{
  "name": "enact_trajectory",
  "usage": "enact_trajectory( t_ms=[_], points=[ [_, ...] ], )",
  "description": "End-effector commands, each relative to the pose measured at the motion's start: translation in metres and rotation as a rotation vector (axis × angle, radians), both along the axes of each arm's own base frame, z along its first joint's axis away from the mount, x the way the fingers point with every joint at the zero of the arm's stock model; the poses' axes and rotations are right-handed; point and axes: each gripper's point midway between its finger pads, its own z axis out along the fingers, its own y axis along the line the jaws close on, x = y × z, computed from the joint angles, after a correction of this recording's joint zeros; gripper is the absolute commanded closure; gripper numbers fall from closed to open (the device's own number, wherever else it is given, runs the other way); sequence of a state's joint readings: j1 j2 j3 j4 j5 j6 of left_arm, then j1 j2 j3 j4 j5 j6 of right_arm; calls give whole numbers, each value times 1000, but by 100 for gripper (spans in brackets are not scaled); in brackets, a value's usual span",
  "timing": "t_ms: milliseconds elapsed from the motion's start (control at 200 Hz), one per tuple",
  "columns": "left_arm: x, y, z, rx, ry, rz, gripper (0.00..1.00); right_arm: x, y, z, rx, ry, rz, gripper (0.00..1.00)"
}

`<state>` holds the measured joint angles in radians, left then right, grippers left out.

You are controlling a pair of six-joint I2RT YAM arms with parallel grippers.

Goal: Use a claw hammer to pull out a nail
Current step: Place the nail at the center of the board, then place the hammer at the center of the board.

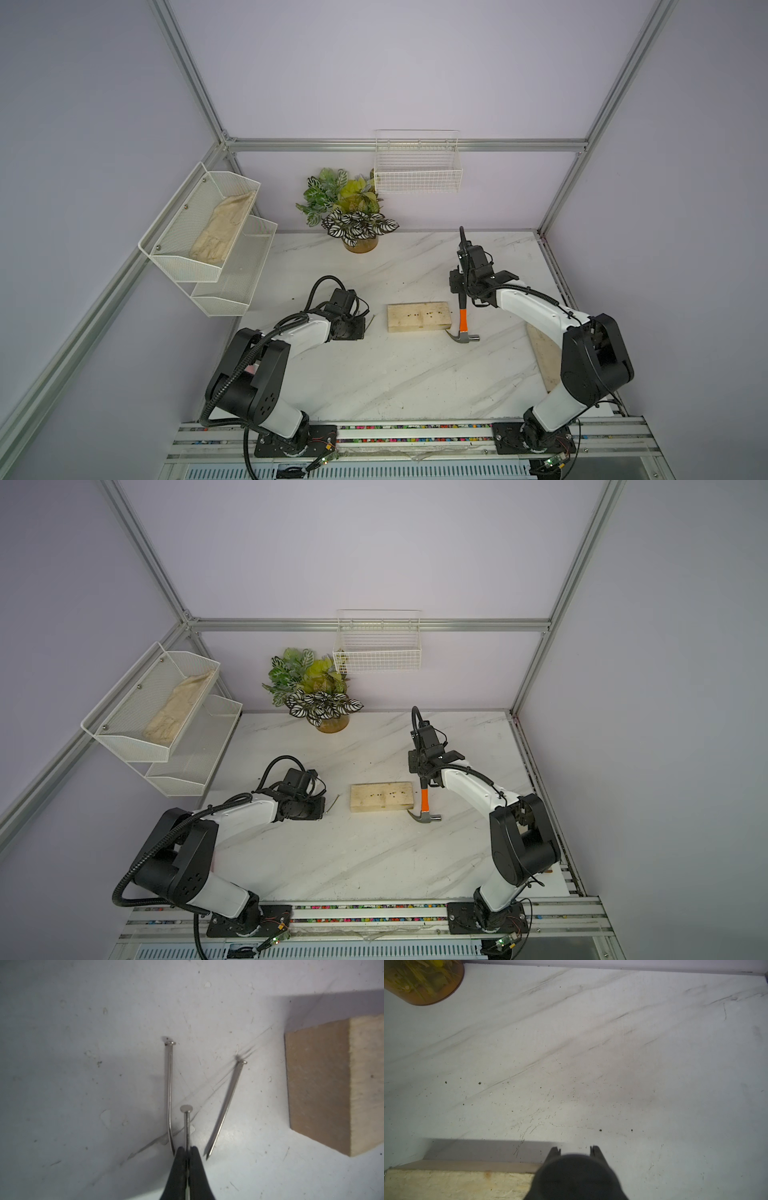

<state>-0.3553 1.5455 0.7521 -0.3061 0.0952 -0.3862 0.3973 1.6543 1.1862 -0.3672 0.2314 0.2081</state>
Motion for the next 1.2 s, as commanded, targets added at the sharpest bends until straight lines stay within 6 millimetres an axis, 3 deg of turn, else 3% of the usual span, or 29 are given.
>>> enact_trajectory(
  t_ms=[0,230,330,480,670,885,1195],
  points=[
    [18,-1,8,0,-19,33,100,7,-6,-15,-27,44,14,100],
    [16,-4,5,-21,-1,40,95,14,-13,-47,-45,101,-15,100],
    [16,-7,7,-41,-6,34,83,14,-17,-65,-57,136,-42,100],
    [15,-8,5,-44,0,33,73,15,-23,-91,-68,179,-85,100],
    [16,-11,12,-63,-13,25,63,18,-28,-110,-86,209,-118,100],
    [19,-12,33,-98,-64,22,46,16,-32,-126,-109,248,-139,79],
    [28,0,63,-126,-148,55,41,11,-32,-128,-106,264,-133,59]
  ],
)
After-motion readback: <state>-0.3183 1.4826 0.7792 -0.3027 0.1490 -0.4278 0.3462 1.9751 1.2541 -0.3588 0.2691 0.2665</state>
